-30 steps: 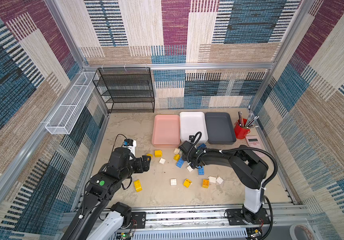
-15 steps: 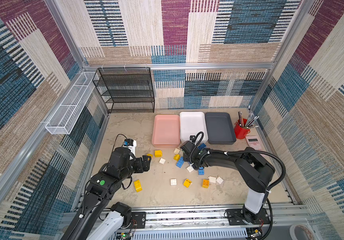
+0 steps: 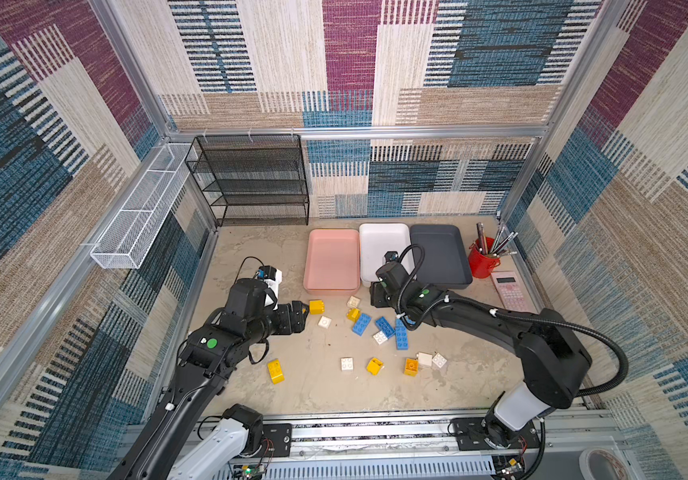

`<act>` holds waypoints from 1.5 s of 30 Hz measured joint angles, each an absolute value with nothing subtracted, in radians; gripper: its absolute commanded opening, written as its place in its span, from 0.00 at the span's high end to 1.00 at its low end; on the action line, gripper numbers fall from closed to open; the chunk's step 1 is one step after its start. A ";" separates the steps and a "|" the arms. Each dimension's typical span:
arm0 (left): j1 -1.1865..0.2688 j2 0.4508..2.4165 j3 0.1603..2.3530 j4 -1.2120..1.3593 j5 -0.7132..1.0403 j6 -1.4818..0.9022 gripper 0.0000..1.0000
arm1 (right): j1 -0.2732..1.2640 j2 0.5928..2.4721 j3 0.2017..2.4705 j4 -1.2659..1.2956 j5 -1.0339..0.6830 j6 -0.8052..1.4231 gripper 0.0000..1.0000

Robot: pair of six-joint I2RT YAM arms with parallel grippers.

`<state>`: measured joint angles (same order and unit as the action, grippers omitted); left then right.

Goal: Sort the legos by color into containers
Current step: 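Carry the blue brick with the right gripper into the grey tray and release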

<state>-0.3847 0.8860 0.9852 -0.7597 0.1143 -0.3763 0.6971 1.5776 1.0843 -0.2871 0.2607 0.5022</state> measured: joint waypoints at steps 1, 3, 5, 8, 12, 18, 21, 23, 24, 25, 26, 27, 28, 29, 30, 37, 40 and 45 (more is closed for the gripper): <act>-0.387 0.904 0.993 -0.761 0.118 -0.371 0.11 | 0.670 1.558 1.083 -0.286 0.245 0.489 0.54; -0.389 0.944 1.011 -0.767 0.134 -0.365 0.01 | 0.614 1.528 1.082 -0.284 0.209 0.467 0.56; -0.389 0.984 1.029 -0.773 0.133 -0.354 0.01 | 0.558 1.510 1.082 -0.284 0.178 0.443 0.56; -0.390 1.038 1.058 -0.776 0.130 -0.331 0.01 | 0.475 1.501 1.084 -0.285 0.132 0.413 0.56; -0.391 1.090 1.077 -0.764 0.109 -0.310 0.01 | 0.381 1.519 1.104 -0.280 0.076 0.384 0.56; -0.391 1.107 1.018 -0.688 0.120 -0.297 0.01 | 0.274 1.621 1.161 -0.266 0.022 0.360 0.56; -0.388 1.109 1.010 -0.674 0.130 -0.288 0.01 | 0.237 1.685 1.196 -0.256 0.000 0.351 0.56; -0.387 1.113 1.003 -0.658 0.133 -0.288 0.01 | 0.215 1.733 1.223 -0.251 -0.009 0.350 0.55; -0.386 1.114 0.999 -0.653 0.133 -0.288 0.01 | 0.203 1.755 1.234 -0.245 -0.019 0.350 0.55; -0.386 1.116 0.997 -0.650 0.133 -0.288 0.00 | 0.194 1.776 1.244 -0.238 -0.022 0.350 0.55; -0.384 1.118 0.995 -0.648 0.134 -0.288 0.00 | 0.182 1.800 1.256 -0.237 -0.028 0.350 0.55; -0.384 1.120 0.994 -0.646 0.134 -0.288 0.00 | 0.173 1.819 1.266 -0.236 -0.034 0.350 0.54; -0.383 1.120 0.993 -0.643 0.135 -0.288 0.00 | 0.165 1.839 1.278 -0.233 -0.034 0.348 0.54; -0.383 1.121 0.992 -0.643 0.137 -0.288 0.00 | 0.157 1.860 1.291 -0.230 -0.034 0.347 0.54; -0.381 1.122 0.992 -0.641 0.137 -0.288 0.00 | 0.149 1.876 1.301 -0.228 -0.034 0.347 0.54; -0.381 1.133 0.988 -0.632 0.160 -0.288 0.01 | 0.121 1.924 1.315 -0.211 -0.033 0.342 0.49; -0.382 1.139 0.988 -0.631 0.166 -0.287 0.01 | 0.114 1.930 1.314 -0.204 -0.026 0.340 0.42; -0.396 1.139 0.989 -0.632 0.183 -0.273 0.02 | 0.109 1.930 1.300 -0.197 -0.023 0.339 0.24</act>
<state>-0.3962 1.1389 0.9890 -0.6315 0.1829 -0.2733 0.1089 1.9297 1.2999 -0.1970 -0.0231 0.3389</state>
